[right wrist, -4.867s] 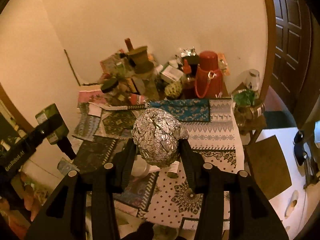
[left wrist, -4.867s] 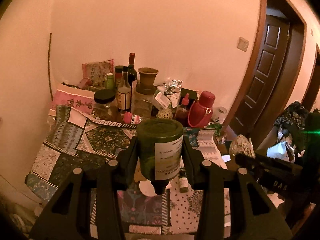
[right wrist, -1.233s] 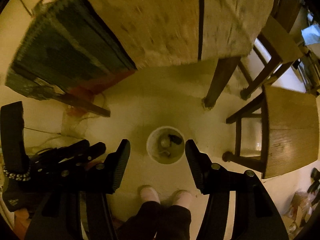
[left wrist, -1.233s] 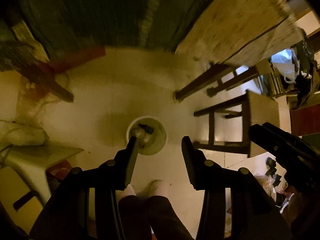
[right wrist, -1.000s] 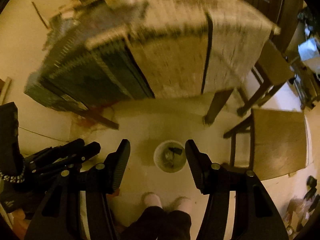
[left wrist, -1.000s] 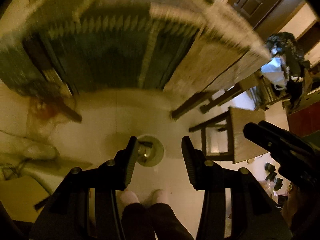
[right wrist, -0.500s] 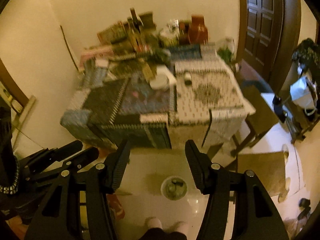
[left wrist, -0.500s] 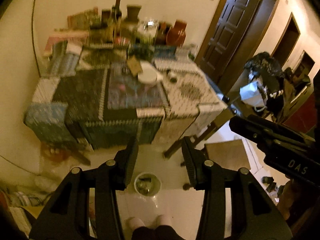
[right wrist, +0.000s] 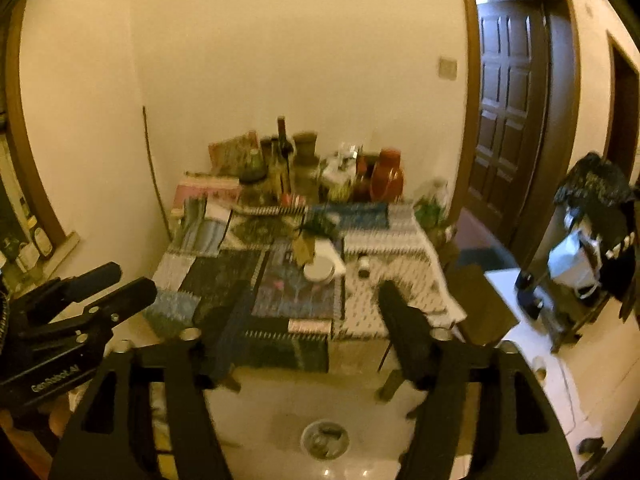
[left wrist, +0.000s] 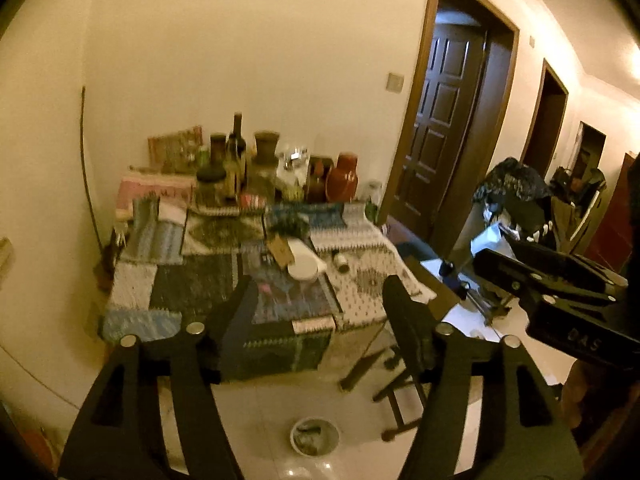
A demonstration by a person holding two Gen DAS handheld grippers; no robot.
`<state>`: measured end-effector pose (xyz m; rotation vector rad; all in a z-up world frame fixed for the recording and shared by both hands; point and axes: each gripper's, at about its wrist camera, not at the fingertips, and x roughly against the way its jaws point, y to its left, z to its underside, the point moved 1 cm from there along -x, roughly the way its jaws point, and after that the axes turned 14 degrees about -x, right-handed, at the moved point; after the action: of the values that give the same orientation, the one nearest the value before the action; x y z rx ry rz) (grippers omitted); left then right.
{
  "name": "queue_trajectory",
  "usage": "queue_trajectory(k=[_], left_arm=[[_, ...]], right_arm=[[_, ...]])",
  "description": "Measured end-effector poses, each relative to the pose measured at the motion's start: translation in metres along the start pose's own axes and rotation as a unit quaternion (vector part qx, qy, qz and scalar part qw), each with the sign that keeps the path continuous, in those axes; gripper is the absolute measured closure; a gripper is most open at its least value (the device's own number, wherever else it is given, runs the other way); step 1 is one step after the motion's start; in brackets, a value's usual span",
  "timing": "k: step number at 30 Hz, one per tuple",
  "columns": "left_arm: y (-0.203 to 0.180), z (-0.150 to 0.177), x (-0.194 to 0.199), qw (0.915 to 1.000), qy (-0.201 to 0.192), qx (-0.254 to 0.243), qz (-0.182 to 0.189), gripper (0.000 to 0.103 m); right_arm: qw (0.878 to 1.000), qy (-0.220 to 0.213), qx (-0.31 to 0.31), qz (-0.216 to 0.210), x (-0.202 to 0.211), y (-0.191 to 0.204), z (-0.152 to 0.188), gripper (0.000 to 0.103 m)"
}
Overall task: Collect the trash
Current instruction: 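Raise both tools from the bowl back toward the table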
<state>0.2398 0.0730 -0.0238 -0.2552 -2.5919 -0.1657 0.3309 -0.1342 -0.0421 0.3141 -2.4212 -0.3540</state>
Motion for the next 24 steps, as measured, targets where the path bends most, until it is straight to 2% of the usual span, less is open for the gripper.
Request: queue_trajectory(k=[3, 5, 10, 16, 24], left_arm=[[0.002, -0.008, 0.000, 0.9999, -0.011, -0.006, -0.006, 0.034], [0.004, -0.014, -0.004, 0.9998, -0.015, -0.006, -0.007, 0.032], [0.002, -0.028, -0.031, 0.9997, -0.016, -0.012, -0.017, 0.022], [-0.002, -0.052, -0.084, 0.9992, -0.011, -0.002, -0.039, 0.021], [-0.006, -0.096, -0.160, 0.9969, -0.001, 0.043, -0.065, 0.021]], right_arm=[[0.999, -0.033, -0.002, 0.006, 0.007, 0.002, -0.006, 0.016], [0.999, -0.045, -0.001, 0.010, 0.006, 0.002, -0.010, 0.014], [0.998, -0.055, -0.002, 0.011, -0.013, -0.009, -0.025, 0.013], [0.999, -0.039, -0.005, -0.001, -0.055, -0.040, -0.049, 0.013], [1.000, -0.019, 0.004, -0.020, -0.110, -0.087, -0.107, 0.013]])
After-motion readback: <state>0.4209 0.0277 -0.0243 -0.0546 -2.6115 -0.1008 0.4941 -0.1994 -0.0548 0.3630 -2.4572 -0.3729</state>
